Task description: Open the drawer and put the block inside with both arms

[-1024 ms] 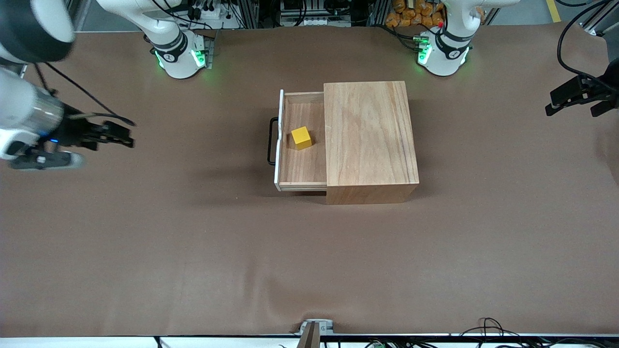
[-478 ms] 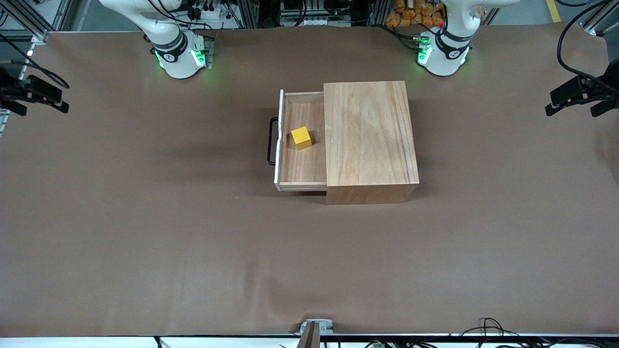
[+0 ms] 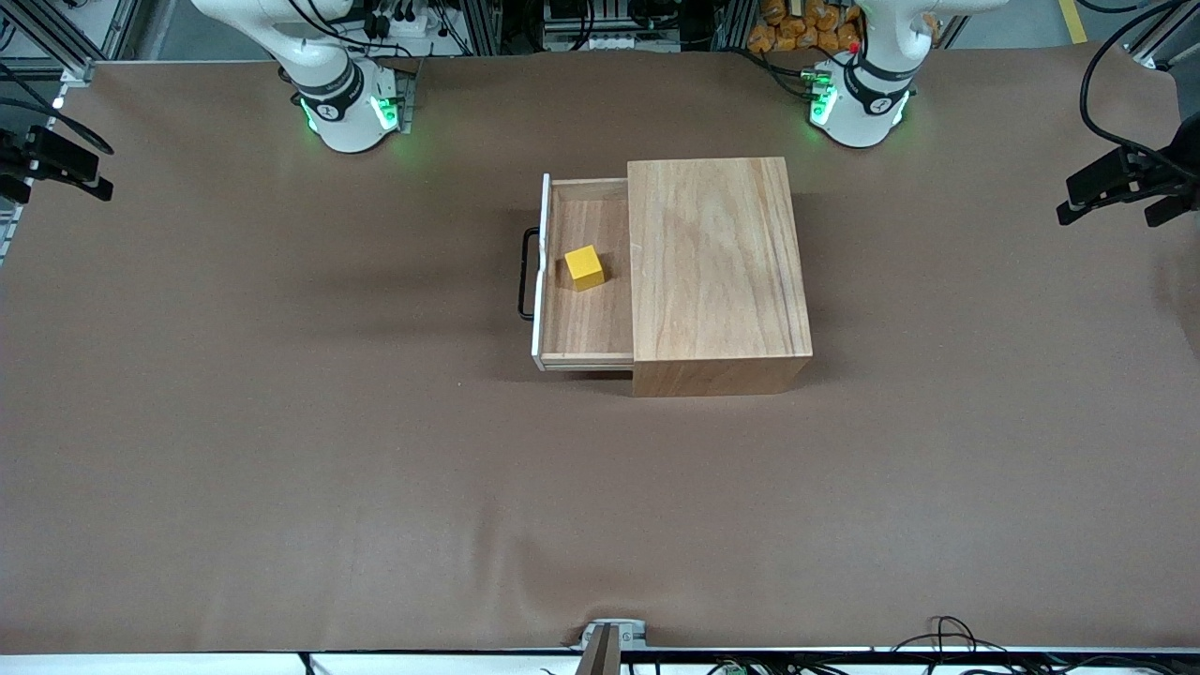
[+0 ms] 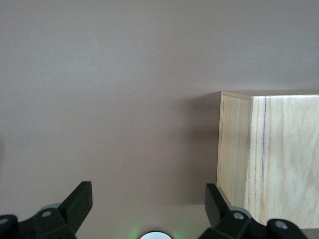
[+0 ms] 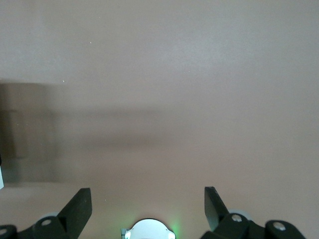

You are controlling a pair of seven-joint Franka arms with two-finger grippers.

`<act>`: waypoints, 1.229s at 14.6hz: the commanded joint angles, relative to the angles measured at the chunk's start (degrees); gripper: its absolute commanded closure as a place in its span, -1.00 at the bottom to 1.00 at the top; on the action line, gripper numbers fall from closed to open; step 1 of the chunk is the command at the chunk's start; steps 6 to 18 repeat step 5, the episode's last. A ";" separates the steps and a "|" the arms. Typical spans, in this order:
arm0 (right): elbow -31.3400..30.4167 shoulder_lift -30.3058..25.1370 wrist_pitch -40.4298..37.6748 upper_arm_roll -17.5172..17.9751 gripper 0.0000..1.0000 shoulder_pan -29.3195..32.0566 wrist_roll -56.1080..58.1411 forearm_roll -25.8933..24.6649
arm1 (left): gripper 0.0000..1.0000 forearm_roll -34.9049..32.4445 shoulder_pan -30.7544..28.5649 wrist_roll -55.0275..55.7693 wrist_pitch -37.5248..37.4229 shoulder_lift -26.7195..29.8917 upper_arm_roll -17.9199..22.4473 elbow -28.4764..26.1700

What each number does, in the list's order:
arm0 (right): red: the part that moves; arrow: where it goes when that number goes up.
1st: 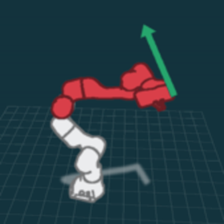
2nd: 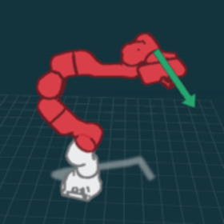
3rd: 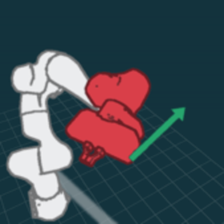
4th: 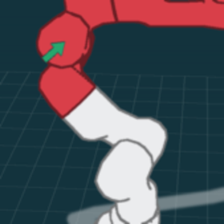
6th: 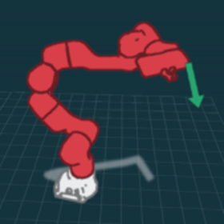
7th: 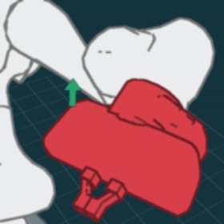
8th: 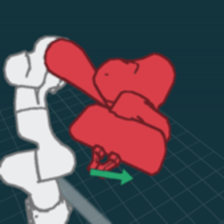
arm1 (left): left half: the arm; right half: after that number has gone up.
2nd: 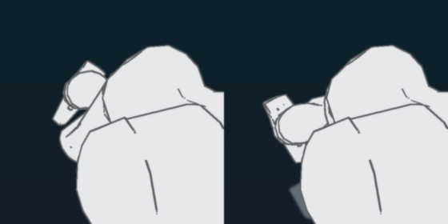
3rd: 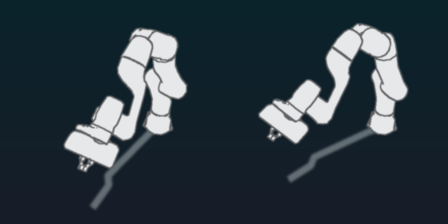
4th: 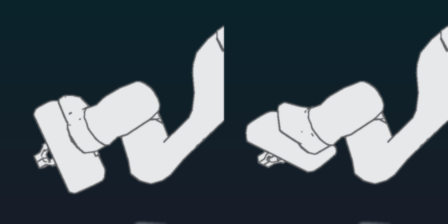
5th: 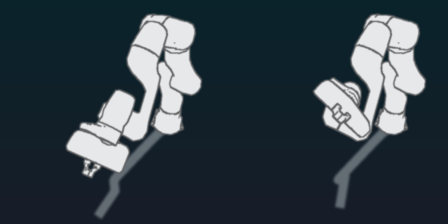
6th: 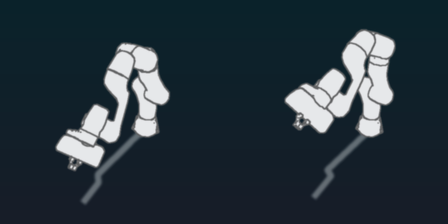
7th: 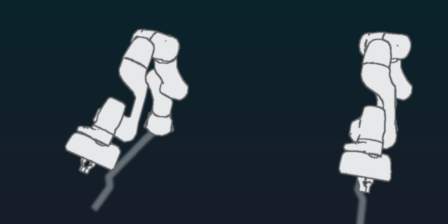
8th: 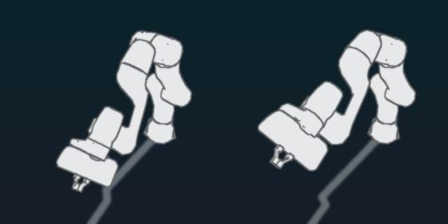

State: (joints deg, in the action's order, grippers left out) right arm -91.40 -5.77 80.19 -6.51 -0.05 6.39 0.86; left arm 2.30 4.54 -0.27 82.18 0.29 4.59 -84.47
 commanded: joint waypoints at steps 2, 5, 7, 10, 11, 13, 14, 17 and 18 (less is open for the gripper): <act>-1.32 -1.79 -0.12 -0.96 -1.00 -1.45 -4.80 -0.86 | -1.00 -1.25 0.11 -1.05 -0.53 -0.02 -0.19 0.36; -1.41 -1.35 0.67 -1.05 -1.00 -1.45 -4.81 -0.86 | -1.00 -1.25 0.11 -1.05 -0.53 -0.02 -0.19 0.36; -1.41 -1.35 0.67 -1.05 -1.00 -1.45 -4.81 -0.86 | -1.00 -1.25 0.11 -1.05 -0.53 -0.02 -0.19 0.36; -1.41 -1.35 0.67 -1.05 -1.00 -1.45 -4.81 -0.86 | -1.00 -1.25 0.11 -1.05 -0.53 -0.02 -0.19 0.36; -1.41 -1.35 0.67 -1.05 -1.00 -1.45 -4.81 -0.86 | -1.00 -1.25 0.11 -1.05 -0.53 -0.02 -0.19 0.36; -1.41 -1.35 0.67 -1.05 -1.00 -1.45 -4.81 -0.86 | -1.00 -1.25 0.11 -1.05 -0.53 -0.02 -0.19 0.36; -1.41 -1.35 0.67 -1.05 -1.00 -1.45 -4.81 -0.86 | -1.00 -1.25 0.11 -1.05 -0.53 -0.02 -0.19 0.36; -1.41 -1.35 0.67 -1.05 -1.00 -1.45 -4.81 -0.86 | -1.00 -1.25 0.11 -1.05 -0.53 -0.02 -0.19 0.36; -1.41 -1.35 0.67 -1.05 -1.00 -1.45 -4.81 -0.86 | -1.00 -1.25 0.11 -1.05 -0.53 -0.02 -0.19 0.36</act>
